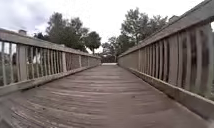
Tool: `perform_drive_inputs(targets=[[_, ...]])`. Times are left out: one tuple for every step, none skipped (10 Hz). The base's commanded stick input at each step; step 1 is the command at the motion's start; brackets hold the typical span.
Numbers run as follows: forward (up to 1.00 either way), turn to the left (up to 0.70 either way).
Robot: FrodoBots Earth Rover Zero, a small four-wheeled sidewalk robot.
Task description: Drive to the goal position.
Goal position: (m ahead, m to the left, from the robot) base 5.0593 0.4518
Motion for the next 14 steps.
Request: perform_drive_inputs(targets=[[0.7,0.0],[0.7,0.0],[0.7,0.0],[0.7,0.0],[0.7,0.0],[0.7,0.0],[0.7,0.0],[0.7,0.0],[0.7,0.0],[0.7,0.0],[0.7,0.0],[0.7,0.0],[0.7,0.0],[0.7,0.0]])
